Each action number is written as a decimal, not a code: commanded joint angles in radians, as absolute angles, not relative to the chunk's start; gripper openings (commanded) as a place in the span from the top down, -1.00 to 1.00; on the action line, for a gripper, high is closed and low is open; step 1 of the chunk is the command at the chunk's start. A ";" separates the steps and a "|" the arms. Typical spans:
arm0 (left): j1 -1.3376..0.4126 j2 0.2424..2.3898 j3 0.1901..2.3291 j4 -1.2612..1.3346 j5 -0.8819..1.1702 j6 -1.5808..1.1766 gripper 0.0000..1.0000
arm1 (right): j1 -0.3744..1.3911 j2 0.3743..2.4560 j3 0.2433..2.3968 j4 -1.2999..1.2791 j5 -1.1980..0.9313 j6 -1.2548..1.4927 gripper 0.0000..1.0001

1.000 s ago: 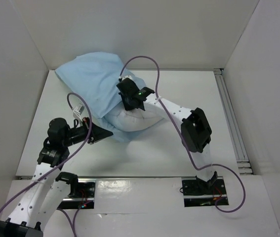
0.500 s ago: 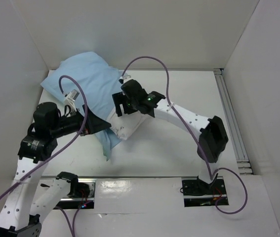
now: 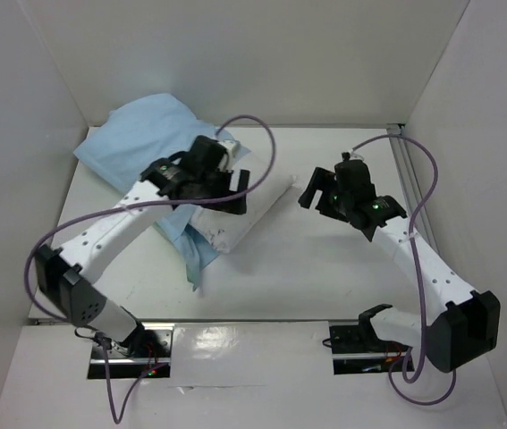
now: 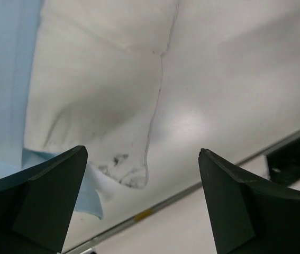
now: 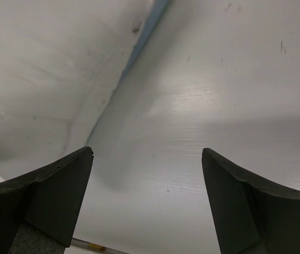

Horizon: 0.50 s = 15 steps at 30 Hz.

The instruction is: Put the pillow into the pillowcase

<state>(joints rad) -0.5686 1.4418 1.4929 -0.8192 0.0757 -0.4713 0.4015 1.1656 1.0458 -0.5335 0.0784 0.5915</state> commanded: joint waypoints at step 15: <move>-0.904 2.108 1.900 -1.201 -0.920 -0.537 -1.00 | 0.227 1.123 0.939 -0.529 -0.100 0.626 -0.84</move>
<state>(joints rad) -0.9245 2.0781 1.8732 -1.1072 -0.7456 -0.4595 0.2535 1.1526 0.9401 -0.5465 -0.0715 0.6353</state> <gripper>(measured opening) 1.000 0.920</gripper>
